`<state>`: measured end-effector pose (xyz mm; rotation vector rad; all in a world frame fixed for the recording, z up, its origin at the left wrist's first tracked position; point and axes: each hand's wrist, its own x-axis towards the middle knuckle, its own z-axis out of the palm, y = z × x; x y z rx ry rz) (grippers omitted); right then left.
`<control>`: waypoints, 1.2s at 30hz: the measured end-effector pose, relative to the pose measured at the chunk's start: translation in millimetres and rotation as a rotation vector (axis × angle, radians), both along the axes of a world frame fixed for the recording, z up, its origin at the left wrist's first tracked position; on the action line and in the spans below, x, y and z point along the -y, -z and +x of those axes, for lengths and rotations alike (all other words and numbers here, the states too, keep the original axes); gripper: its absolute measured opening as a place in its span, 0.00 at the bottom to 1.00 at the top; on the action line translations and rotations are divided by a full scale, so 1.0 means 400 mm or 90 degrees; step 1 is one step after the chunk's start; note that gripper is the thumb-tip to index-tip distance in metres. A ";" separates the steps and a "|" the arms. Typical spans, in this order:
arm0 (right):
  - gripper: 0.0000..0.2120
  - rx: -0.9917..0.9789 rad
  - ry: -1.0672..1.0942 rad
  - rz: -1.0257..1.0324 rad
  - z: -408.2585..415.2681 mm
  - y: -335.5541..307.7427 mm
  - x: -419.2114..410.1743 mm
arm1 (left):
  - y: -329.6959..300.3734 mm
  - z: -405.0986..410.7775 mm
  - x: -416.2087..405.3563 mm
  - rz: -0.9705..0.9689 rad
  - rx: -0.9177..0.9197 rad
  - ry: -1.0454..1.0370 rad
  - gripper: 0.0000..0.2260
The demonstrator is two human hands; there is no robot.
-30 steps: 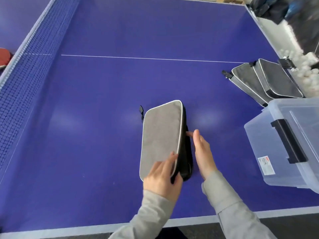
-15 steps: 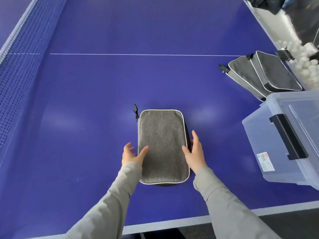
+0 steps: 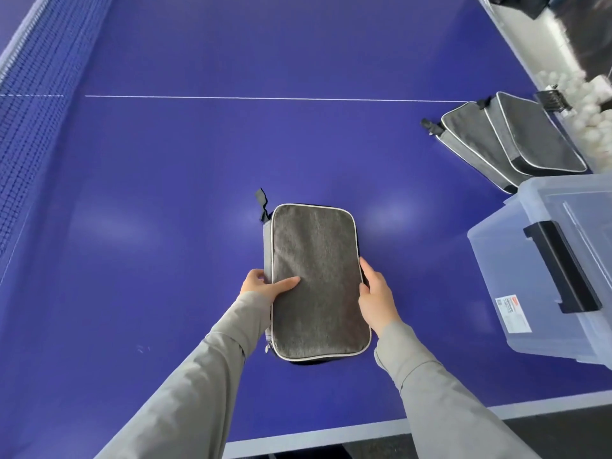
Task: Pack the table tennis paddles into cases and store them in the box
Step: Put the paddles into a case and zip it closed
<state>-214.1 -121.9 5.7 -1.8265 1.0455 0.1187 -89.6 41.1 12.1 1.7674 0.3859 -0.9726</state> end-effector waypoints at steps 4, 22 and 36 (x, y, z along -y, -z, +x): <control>0.25 -0.001 0.000 -0.006 0.002 0.000 0.010 | -0.008 -0.008 0.006 -0.067 -0.041 -0.014 0.29; 0.13 0.238 0.011 -0.464 -0.147 -0.081 -0.273 | -0.093 -0.035 0.072 -0.205 -0.038 -0.428 0.31; 0.09 0.206 -0.184 -0.711 -0.061 -0.120 -0.272 | -0.155 -0.021 0.029 -0.206 0.018 -0.518 0.33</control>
